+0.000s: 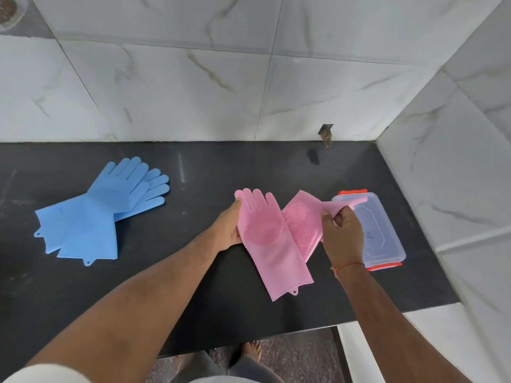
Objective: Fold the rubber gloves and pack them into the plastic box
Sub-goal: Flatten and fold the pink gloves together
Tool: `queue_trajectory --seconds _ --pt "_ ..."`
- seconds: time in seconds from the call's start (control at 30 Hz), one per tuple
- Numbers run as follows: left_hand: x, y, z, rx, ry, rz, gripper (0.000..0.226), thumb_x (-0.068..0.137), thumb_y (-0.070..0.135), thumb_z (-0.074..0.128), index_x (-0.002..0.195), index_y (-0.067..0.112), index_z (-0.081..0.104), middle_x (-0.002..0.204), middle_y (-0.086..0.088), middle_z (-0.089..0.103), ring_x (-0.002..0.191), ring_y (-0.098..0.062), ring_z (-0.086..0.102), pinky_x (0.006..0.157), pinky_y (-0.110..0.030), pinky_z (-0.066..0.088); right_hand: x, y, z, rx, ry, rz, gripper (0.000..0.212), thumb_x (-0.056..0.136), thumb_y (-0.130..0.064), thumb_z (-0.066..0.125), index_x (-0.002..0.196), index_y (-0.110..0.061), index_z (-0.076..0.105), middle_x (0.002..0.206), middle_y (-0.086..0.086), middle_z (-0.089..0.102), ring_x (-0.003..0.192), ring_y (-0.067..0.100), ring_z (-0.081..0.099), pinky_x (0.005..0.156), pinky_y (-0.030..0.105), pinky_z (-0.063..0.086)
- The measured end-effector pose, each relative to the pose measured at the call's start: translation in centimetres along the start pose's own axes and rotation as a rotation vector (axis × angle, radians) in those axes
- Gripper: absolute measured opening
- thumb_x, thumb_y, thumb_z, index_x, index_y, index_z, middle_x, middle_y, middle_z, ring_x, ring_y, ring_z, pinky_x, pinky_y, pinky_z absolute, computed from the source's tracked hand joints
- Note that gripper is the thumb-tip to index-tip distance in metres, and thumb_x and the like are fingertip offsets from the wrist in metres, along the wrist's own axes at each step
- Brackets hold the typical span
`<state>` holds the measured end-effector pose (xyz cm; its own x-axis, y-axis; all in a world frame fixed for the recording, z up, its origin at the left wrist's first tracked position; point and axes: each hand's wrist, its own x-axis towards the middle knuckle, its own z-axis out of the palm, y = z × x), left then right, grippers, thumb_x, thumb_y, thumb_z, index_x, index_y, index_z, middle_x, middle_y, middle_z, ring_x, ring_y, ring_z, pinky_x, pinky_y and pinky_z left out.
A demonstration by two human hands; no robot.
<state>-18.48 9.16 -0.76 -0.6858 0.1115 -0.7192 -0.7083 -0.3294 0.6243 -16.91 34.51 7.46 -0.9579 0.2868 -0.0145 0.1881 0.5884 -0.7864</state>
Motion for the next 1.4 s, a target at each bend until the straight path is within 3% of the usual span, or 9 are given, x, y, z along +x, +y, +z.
queue_trajectory --seconds 0.27,0.43,0.57,0.67,0.73,0.83,0.97,1.13,1.4 --pt "0.2 1.8 3.0 0.133 0.087 -0.018 0.070 0.106 0.076 0.036 0.140 0.023 0.067 0.129 -0.004 0.078 0.118 -0.026 0.075 0.100 -0.049 0.063 -0.5 -0.1 -4.3 0.010 0.052 -0.112 0.003 0.106 -0.032 0.064 0.106 -0.030 0.064 0.093 -0.024 0.068 0.083 0.003 0.068 0.076 0.009 0.044" --pt "0.6 3.1 4.5 0.421 0.216 0.003 0.067 0.110 0.067 0.036 0.143 0.015 0.062 0.133 -0.010 0.073 0.122 -0.031 0.070 0.109 -0.054 0.058 -0.6 -0.9 -5.8 0.025 0.063 -0.148 0.004 0.106 -0.031 0.063 0.105 -0.027 0.064 0.095 -0.013 0.071 0.085 0.011 0.068 0.087 0.022 0.052" --pt "0.1 3.1 4.2 0.853 0.356 0.242 0.058 0.110 0.054 0.042 0.136 0.007 0.065 0.120 -0.011 0.071 0.095 -0.022 0.071 0.089 -0.044 0.064 -0.7 -1.9 -6.1 0.047 0.012 -0.158 0.016 0.106 -0.028 0.064 0.099 -0.013 0.067 0.090 -0.005 0.074 0.087 0.027 0.069 0.085 0.037 0.058" --pt "-1.7 1.5 3.6 0.928 0.507 0.470 0.048 0.107 0.046 0.052 0.145 0.018 0.060 0.149 -0.003 0.055 0.120 -0.022 0.063 0.098 -0.043 0.057 -1.1 -2.9 -5.5 0.101 -0.048 -0.178 0.020 0.105 -0.029 0.065 0.101 -0.009 0.067 0.091 -0.004 0.074 0.089 0.028 0.070 0.087 0.039 0.061" --pt "-3.2 0.7 3.2 0.916 0.554 0.587 0.033 0.104 0.048 0.049 0.108 0.023 0.070 0.119 0.000 0.068 0.100 -0.015 0.061 0.083 -0.036 0.055 -1.4 -3.5 -4.7 0.125 -0.082 -0.185 0.023 0.104 -0.030 0.065 0.101 -0.008 0.067 0.092 0.000 0.075 0.090 0.028 0.071 0.088 0.040 0.062" --pt "-5.3 0.0 3.1 0.694 0.316 0.268 0.076 0.103 0.068 0.028 0.077 0.014 0.073 0.080 0.000 0.078 0.067 -0.018 0.061 0.065 -0.032 0.047 -2.1 -4.3 -2.7 0.197 -0.185 -0.181 0.016 0.105 -0.032 0.064 0.109 -0.018 0.069 0.103 -0.005 0.078 0.097 0.018 0.073 0.093 0.038 0.062" --pt "-6.7 -1.1 1.1 -0.036 -0.311 -0.222 0.105 0.100 0.089 0.022 0.141 0.005 0.070 0.137 -0.017 0.076 0.110 -0.039 0.078 0.080 -0.037 0.064 -4.2 -4.6 0.1 0.257 -0.378 -0.273 0.012 0.107 -0.027 0.062 0.115 -0.028 0.071 0.106 -0.009 0.077 0.100 0.015 0.072 0.090 0.033 0.061" --pt "-7.7 -1.5 -1.0 -0.470 -0.256 -0.081 0.103 0.099 0.088 0.023 0.136 0.009 0.078 0.131 -0.024 0.075 0.111 -0.043 0.078 0.097 -0.056 0.064 -7.7 -3.3 2.9 0.193 -0.599 -0.442 0.039 0.101 -0.011 0.066 0.119 -0.044 0.077 0.121 -0.042 0.068 0.116 -0.009 0.064 0.096 0.006 0.048" --pt "-9.8 -1.7 -3.5 -0.680 -0.206 0.067 0.067 0.096 0.070 0.055 0.145 0.028 0.072 0.150 -0.014 0.068 0.126 -0.037 0.071 0.109 -0.058 0.054 -10.9 1.3 5.8 0.170 -0.615 -0.317 0.044 0.098 0.001 0.069 0.112 -0.041 0.078 0.158 -0.018 0.046 0.151 0.019 0.036 0.125 0.050 0.039"
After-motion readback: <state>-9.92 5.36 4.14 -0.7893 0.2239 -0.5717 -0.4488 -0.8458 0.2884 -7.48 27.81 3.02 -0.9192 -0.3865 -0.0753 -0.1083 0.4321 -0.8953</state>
